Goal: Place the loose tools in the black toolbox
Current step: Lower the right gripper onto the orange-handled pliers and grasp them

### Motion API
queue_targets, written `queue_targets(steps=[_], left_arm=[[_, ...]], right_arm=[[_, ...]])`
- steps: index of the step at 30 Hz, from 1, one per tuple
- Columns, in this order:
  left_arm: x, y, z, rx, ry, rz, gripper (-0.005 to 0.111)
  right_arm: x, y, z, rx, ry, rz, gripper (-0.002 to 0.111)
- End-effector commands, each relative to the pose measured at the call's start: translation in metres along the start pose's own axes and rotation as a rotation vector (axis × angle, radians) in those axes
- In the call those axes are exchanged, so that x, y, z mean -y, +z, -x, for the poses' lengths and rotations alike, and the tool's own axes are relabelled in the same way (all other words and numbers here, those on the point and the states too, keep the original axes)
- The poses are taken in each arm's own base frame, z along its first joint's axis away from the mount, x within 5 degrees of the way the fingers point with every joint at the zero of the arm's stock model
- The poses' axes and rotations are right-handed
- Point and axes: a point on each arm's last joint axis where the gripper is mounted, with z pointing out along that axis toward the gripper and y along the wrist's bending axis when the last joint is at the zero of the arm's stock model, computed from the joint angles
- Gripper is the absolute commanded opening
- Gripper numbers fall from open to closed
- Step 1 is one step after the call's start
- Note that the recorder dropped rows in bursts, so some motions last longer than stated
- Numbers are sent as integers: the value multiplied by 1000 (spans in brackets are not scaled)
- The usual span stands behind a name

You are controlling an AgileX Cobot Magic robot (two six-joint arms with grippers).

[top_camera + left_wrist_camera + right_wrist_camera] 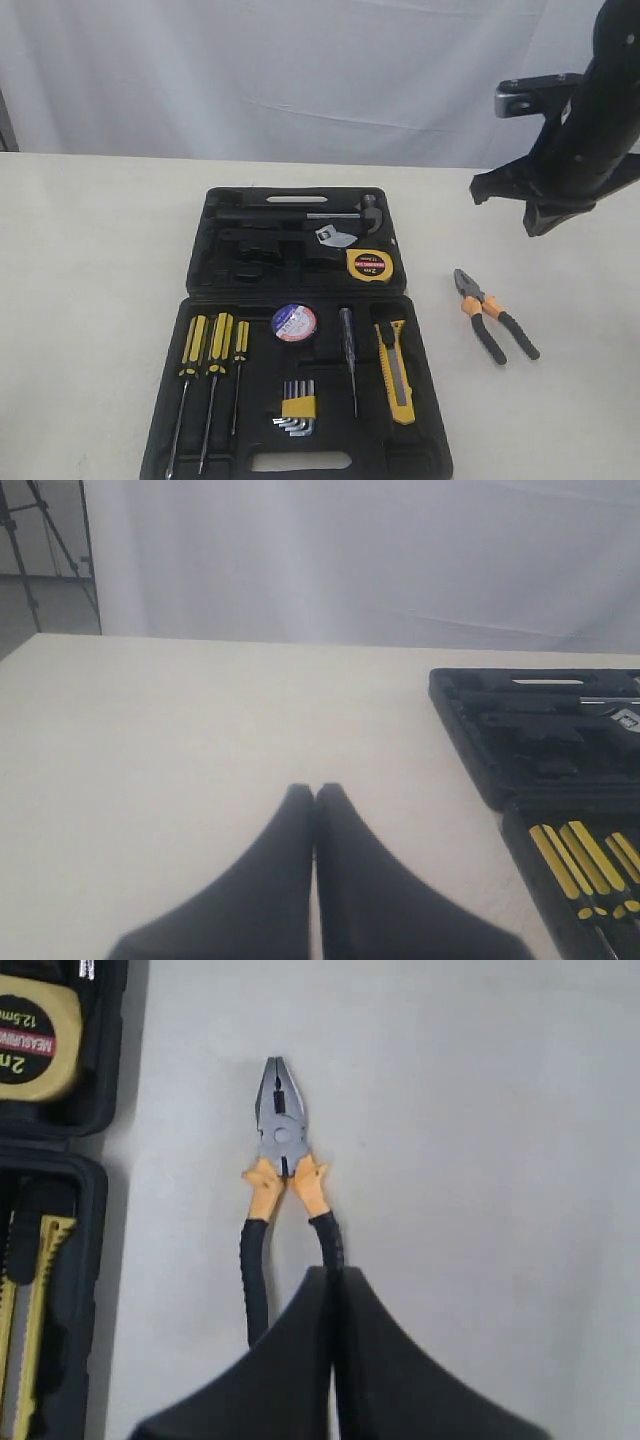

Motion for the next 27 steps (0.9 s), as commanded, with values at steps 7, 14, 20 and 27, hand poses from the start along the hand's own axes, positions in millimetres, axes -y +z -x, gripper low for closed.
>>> queue_targets(steps=[7,14,20,27], left_arm=[[0,0,-1,0,-3,-3,0],[0,0,-1,0,-3,-3,0],[0,0,-1,0,-3,-3,0],[0,0,-1,0,-3,-3,0]], right_arm=[[-6,75,10,-45,-24,10,25],[-10,103,17,1,-87,20,56],[-14,124,31,-52,-97,45,55],[-19,141,42,-149,-96,75,55]])
